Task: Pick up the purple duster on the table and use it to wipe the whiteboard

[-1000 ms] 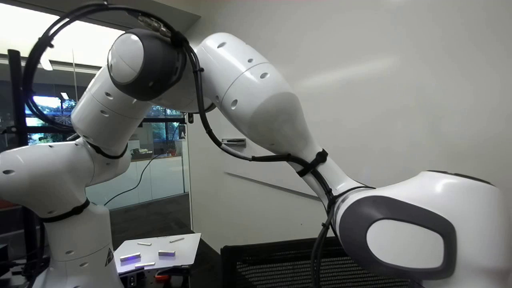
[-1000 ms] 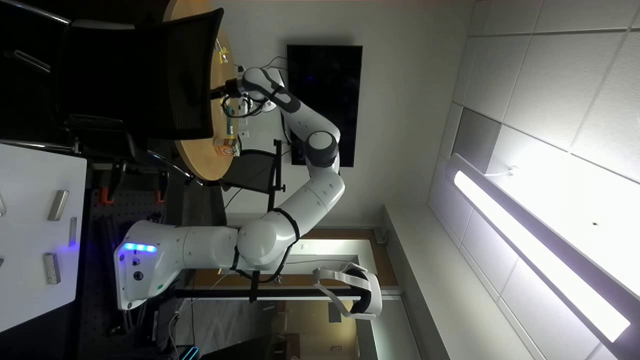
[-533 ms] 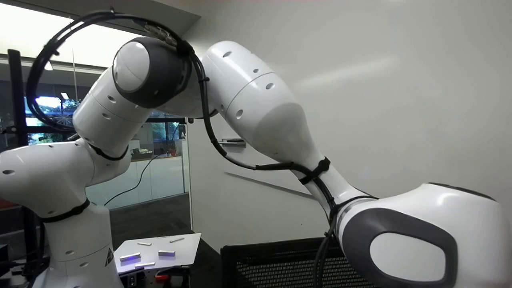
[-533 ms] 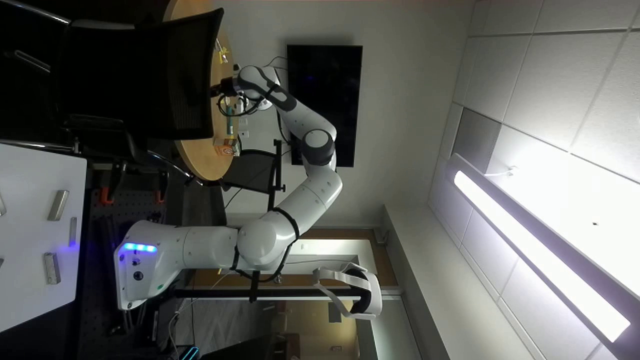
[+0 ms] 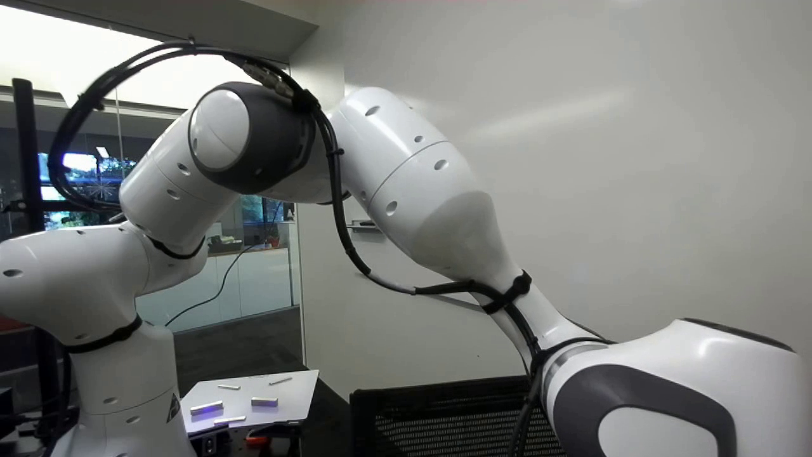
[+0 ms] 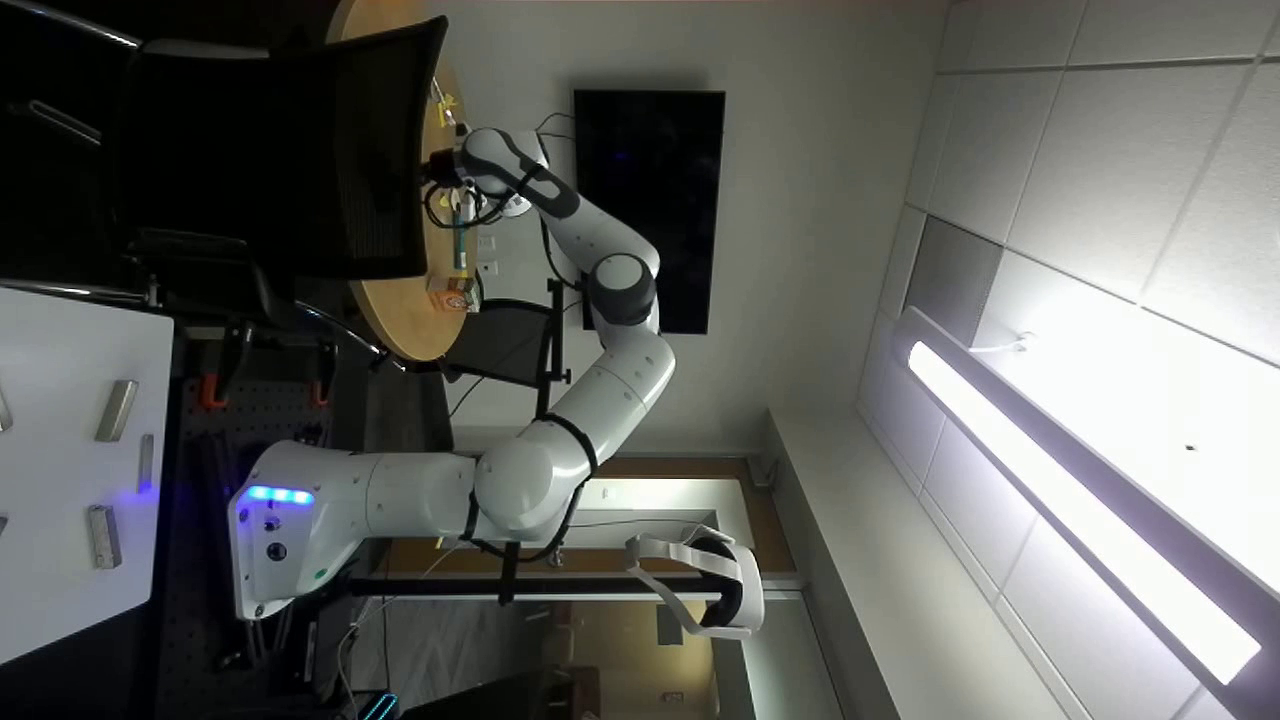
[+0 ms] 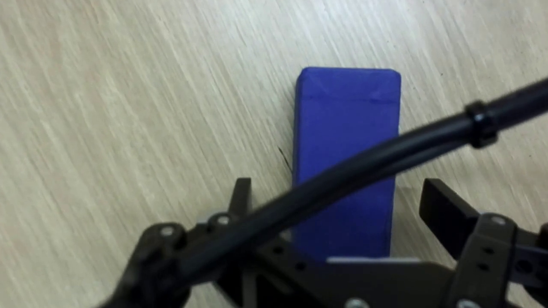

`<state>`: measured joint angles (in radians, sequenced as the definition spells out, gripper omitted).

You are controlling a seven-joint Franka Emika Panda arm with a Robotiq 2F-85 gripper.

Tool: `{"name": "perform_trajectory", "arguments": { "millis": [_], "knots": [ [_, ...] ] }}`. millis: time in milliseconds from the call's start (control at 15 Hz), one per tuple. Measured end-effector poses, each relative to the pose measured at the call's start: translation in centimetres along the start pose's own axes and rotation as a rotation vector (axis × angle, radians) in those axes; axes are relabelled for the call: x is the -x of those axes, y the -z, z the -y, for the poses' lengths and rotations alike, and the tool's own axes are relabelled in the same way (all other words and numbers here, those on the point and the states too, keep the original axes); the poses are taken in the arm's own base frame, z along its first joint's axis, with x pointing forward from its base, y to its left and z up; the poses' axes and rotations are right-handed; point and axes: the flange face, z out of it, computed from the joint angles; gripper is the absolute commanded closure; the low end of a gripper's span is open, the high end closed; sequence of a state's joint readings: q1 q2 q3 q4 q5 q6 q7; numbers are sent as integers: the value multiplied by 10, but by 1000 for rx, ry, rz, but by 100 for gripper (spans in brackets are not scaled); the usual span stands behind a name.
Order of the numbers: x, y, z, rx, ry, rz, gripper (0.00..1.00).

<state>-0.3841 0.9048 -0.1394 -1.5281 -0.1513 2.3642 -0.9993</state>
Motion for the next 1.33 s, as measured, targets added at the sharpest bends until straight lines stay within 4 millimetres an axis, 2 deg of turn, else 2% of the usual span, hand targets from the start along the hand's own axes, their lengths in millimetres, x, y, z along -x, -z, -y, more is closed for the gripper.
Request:
{"name": "perform_trajectory", "arguments": {
  "millis": [67, 133, 200, 333, 667, 1333],
  "knots": [
    [-1, -5, -1, 2, 0, -1, 0],
    [-2, -10, -2, 4, 0, -1, 4],
    [-3, -14, -2, 5, 1, -1, 26],
    [-5, -19, -4, 7, 2, -2, 31],
    [-8, -12, -10, 23, 1, -12, 68],
    [-15, -3, -14, 44, 3, -23, 70]
  ]
}}
